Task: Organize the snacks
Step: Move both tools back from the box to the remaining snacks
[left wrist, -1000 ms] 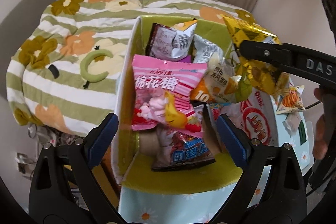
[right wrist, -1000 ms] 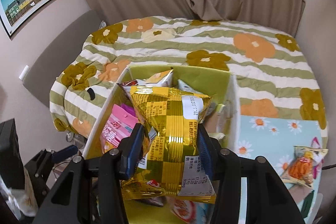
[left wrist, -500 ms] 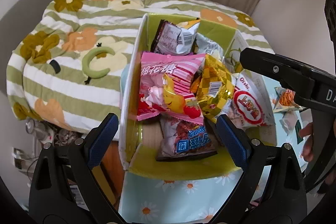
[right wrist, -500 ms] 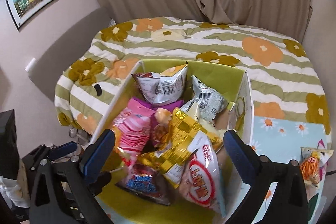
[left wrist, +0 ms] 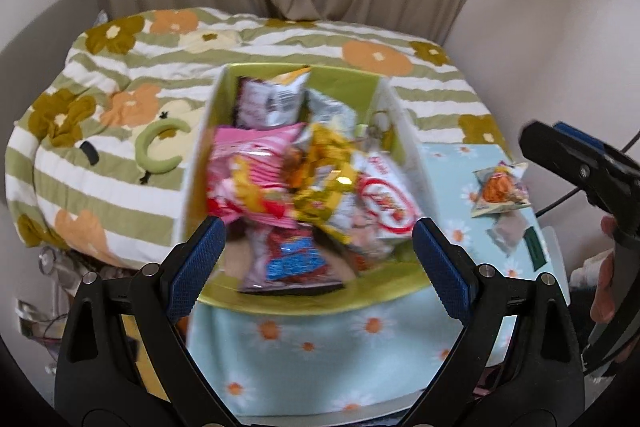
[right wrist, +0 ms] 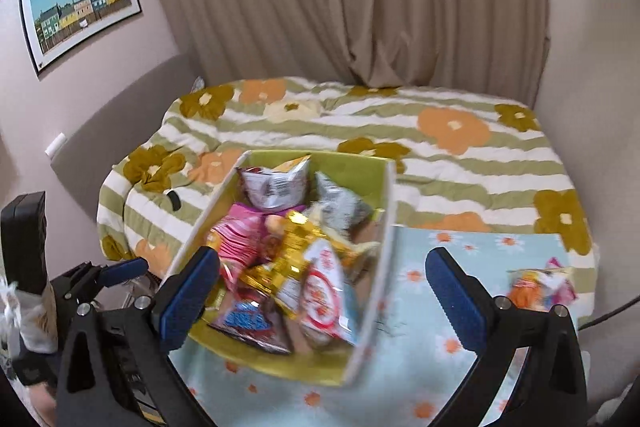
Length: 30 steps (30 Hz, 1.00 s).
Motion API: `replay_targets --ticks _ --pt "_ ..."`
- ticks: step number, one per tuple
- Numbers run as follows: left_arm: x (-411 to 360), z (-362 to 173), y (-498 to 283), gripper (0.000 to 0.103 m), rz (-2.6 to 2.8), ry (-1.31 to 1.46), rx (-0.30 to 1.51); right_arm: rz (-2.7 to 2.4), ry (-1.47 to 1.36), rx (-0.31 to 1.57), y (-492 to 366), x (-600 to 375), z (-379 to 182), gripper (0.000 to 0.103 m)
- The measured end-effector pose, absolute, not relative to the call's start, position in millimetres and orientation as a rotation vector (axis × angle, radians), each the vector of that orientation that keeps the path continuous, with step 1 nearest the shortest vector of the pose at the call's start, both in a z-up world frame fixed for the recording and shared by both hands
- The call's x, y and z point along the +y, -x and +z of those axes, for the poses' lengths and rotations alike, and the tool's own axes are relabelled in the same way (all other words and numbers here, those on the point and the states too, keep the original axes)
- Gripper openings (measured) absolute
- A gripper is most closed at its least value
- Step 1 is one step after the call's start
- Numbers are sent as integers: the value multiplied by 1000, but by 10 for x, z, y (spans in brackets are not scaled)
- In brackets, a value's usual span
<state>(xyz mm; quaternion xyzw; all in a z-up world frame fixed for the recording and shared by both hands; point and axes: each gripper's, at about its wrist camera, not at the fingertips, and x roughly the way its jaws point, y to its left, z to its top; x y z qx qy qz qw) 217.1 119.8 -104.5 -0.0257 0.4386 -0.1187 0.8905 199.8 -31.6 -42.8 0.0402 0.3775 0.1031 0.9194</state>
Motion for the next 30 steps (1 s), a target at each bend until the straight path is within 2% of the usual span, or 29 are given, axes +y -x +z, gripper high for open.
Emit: replay_targets --ticks 6,17,30 --pt "576 -952 -1929 94 -298 66 898 133 -82 759 -1523 -987 -381 103" --pt "-701 -1056 -1703 94 -418 59 928 -5 -114 807 -814 -2221 -650 103" --pt "-1834 -1524 -2206 94 -571 -33 1032 -151 -136 895 -580 -2977 -1330 103"
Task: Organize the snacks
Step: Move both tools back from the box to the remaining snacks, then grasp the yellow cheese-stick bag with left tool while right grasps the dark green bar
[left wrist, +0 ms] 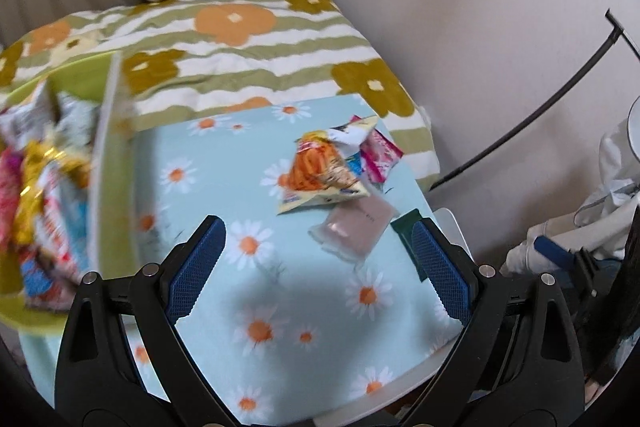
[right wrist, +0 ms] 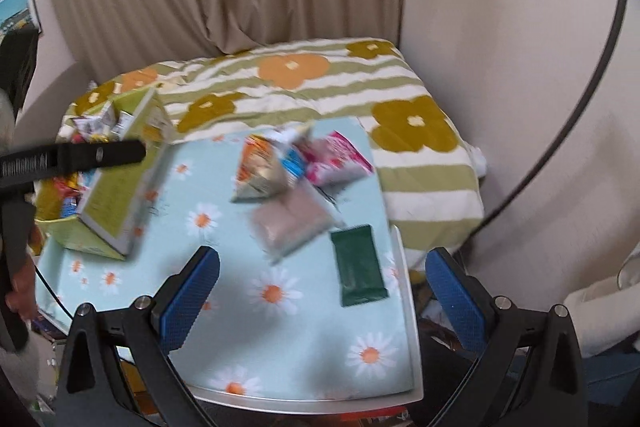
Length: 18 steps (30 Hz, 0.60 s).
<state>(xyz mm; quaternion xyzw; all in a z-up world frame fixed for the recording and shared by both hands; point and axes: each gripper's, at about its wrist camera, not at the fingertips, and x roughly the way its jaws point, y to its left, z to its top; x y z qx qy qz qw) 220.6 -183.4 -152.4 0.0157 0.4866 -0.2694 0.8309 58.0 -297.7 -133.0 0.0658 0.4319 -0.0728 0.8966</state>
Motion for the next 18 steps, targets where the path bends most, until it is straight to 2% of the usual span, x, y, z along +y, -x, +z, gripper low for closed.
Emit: replay_targets --ticks 14,18 --pt "-2555 -2448 -3235 94 -683 -104 1218 -270 -129 989 -973 -3177 -2048 99" --pt "-2644 -2644 -3372 94 -706 -113 1254 -274 -112 1031 -1110 -3167 -2227 87"
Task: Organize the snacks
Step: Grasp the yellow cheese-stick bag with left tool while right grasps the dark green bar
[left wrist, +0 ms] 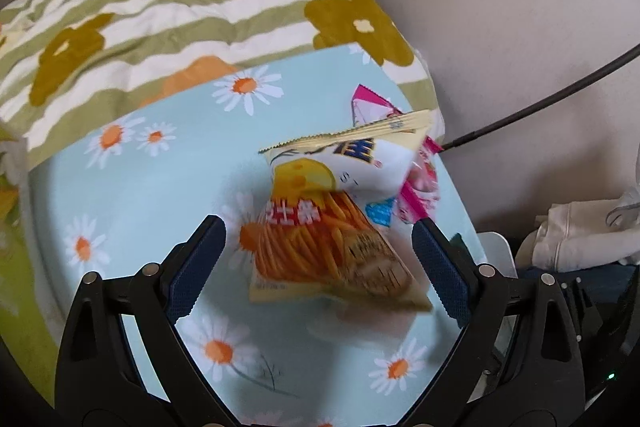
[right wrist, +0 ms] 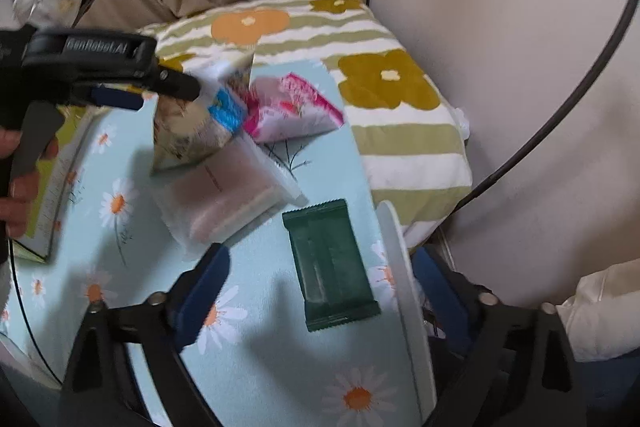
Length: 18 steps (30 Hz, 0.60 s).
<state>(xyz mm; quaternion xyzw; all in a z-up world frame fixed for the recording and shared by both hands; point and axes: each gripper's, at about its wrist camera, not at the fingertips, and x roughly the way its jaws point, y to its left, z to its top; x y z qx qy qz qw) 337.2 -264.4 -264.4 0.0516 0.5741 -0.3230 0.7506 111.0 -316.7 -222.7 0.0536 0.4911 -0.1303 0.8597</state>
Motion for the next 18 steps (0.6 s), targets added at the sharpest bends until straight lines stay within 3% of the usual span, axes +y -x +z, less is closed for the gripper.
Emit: replay_targets --ticks 3,7,10,18 --pt "-2708 -2753 -3437 92 -726 -125 1275 -277 -110 1066 -1192 -3171 -2370 84" --pt "-2774 -2899 -3501 78 -752 -139 1315 -272 -112 1103 -1294 -3189 -2511 75" --pt "-2784 -2975 -3523 70 -773 -127 1338 -271 -93 1128 -1354 -3191 -2594 73" --pt "-2768 -2986 -3535 62 -812 -108 1328 -235 -79 1168 -1438 -3241 -2728 67"
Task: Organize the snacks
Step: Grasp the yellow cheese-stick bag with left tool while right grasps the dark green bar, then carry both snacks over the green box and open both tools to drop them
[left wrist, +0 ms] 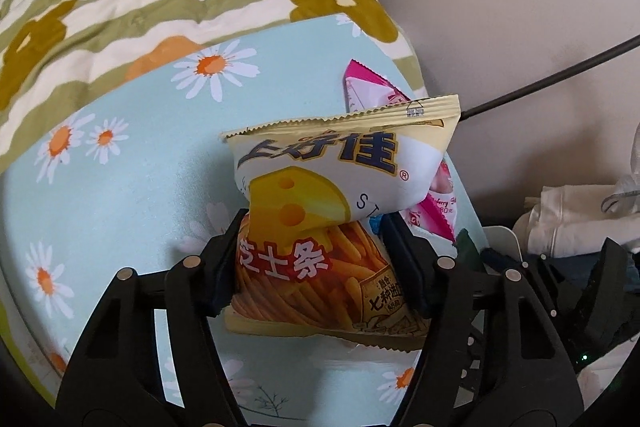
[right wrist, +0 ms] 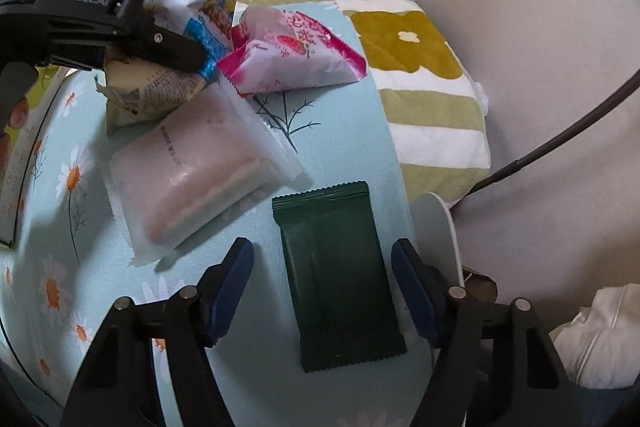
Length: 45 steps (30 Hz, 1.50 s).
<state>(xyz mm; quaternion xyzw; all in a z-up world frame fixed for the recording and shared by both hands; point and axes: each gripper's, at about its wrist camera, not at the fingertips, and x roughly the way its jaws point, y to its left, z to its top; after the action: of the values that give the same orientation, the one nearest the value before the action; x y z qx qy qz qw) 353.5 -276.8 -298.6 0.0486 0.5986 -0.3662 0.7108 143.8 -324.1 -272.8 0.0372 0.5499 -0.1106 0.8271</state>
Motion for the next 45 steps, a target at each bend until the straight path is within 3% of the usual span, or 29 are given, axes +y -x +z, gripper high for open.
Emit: replay_targets --ticks 11,13,15,29,45 --pt "-2504 -2942 -3547 61 -740 -107 1312 -178 -100 1154 -1438 -3206 -2732 54" --pt "-2453 -2936 -3526 59 -728 -100 1312 -172 -92 1153 -1443 -3201 -2727 43" --pt "-2426 -2928 -3507 58 -720 -95 1316 -157 -89 1154 -1436 -3187 -2719 42" --pt "-2184 -2462 -3127 56 -675 -54 1223 -142 -132 1072 -1221 -3160 -2396 41" --pt "-1157 -1291 -2192 56 -518 110 990 52 -98 885 -923 -2647 -1190 41"
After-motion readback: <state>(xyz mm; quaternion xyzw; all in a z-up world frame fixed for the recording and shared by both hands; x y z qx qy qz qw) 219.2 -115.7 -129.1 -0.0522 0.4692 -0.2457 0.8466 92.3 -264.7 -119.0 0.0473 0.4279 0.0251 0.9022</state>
